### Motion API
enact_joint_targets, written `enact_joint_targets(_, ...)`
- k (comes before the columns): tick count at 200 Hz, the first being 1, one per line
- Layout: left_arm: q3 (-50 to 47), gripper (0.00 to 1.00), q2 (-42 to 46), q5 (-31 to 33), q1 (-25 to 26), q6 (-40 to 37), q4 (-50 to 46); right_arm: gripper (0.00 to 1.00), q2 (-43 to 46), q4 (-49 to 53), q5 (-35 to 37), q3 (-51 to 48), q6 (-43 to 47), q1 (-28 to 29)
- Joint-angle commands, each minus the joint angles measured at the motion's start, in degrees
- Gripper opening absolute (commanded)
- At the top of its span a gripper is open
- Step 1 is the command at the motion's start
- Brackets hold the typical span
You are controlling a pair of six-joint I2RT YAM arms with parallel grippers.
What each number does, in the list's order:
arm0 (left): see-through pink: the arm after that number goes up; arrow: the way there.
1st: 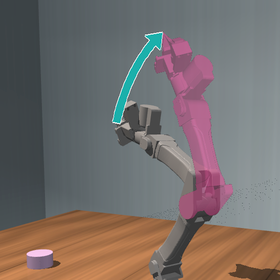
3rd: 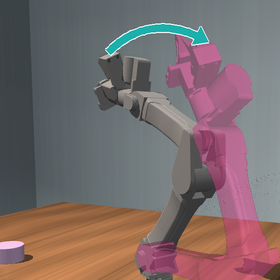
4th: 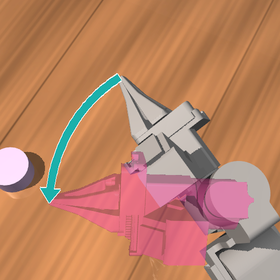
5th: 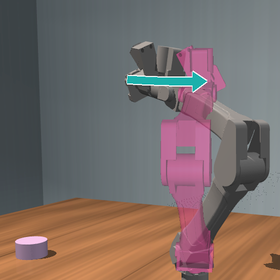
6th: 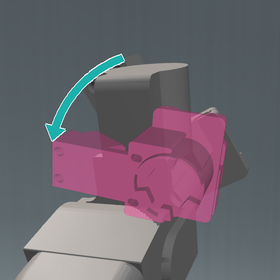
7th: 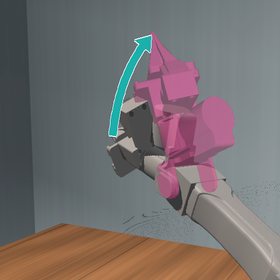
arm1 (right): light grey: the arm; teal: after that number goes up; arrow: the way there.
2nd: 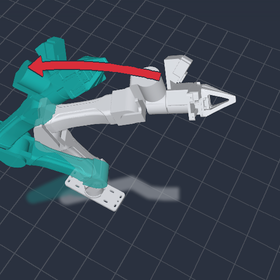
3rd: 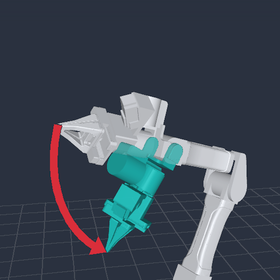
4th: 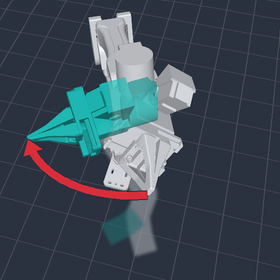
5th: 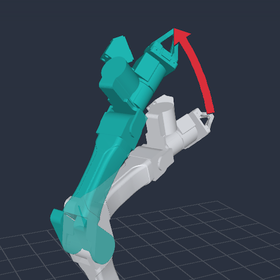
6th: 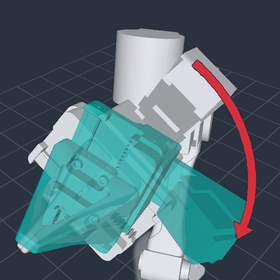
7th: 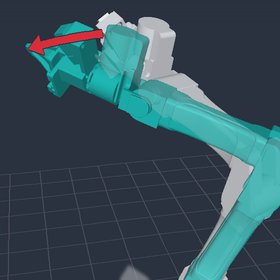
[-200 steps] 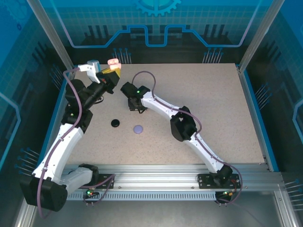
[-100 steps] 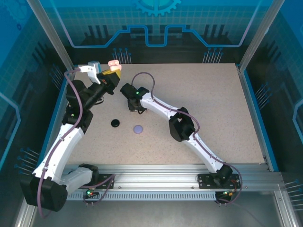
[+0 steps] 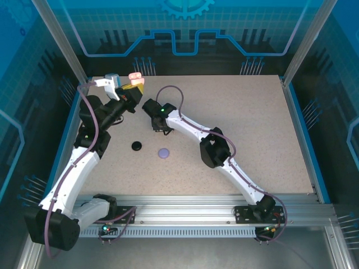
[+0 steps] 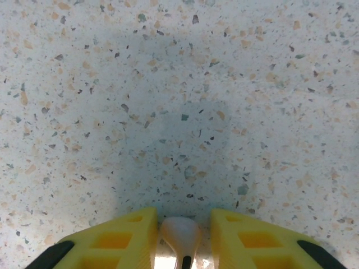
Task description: Insert the wireless bluetooth earbuds into the charging case
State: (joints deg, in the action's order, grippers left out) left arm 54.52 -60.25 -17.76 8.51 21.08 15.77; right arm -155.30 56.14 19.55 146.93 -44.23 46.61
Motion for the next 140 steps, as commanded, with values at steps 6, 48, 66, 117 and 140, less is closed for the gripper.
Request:
enact_joint_targets(6, -0.12, 0.00, 1.28, 0.69, 0.19, 0.19, 1.00, 0.29, -3.40, -1.63, -0.35, 1.30, -1.25, 0.36)
enact_joint_targets(48, -0.38, 0.00, 1.10, 0.62, 0.21, 0.28, 1.00, 0.21, -3.34, -1.47, -0.99, 1.40, -1.07, 0.41)
enact_joint_targets(66, -0.46, 0.00, 1.01, 0.60, 0.19, 0.30, 0.98, 0.17, -3.04, -1.44, -1.27, 1.33, -1.02, 0.47)
enact_joint_targets(117, 0.40, 0.00, 0.92, 0.33, 0.19, -0.21, -0.04, 0.13, -1.13, -2.12, -1.88, 0.32, -0.30, 0.41)
enact_joint_targets(140, 0.50, 0.00, 0.75, 0.15, 0.21, -0.21, -0.13, 0.11, 0.21, -2.95, -2.36, -0.33, 0.21, 0.32)
